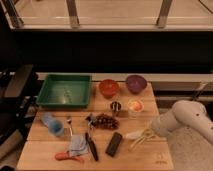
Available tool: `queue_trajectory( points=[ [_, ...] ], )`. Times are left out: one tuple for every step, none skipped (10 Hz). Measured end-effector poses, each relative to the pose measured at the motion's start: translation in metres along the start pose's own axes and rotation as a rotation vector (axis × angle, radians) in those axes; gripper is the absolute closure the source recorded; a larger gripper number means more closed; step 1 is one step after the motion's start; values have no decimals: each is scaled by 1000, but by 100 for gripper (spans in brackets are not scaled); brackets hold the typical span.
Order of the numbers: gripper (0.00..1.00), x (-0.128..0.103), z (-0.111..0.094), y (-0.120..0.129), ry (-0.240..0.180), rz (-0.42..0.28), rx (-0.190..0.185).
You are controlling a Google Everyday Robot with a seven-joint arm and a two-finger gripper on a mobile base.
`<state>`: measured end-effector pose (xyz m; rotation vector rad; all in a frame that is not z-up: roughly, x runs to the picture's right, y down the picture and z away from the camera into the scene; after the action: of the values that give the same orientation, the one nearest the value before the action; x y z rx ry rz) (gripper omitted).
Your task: Place banana in plastic cup
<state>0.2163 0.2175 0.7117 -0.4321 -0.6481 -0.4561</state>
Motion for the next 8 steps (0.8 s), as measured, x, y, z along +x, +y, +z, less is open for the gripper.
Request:
queue_trajectory(
  points=[
    [100, 0, -14, -23, -4, -17, 58],
    [100, -1, -26, -50, -15, -46, 110],
    [100, -8, -30, -78, -35, -85, 147],
    [100, -18, -28, -98, -58, -118, 158],
    [100, -24, -25, -106, -69, -133, 161],
    [100, -22, -26, -104, -67, -129, 161],
    [100, -22, -27, -104, -67, -128, 161],
    [100, -23, -25, -105, -70, -131, 160]
  ],
)
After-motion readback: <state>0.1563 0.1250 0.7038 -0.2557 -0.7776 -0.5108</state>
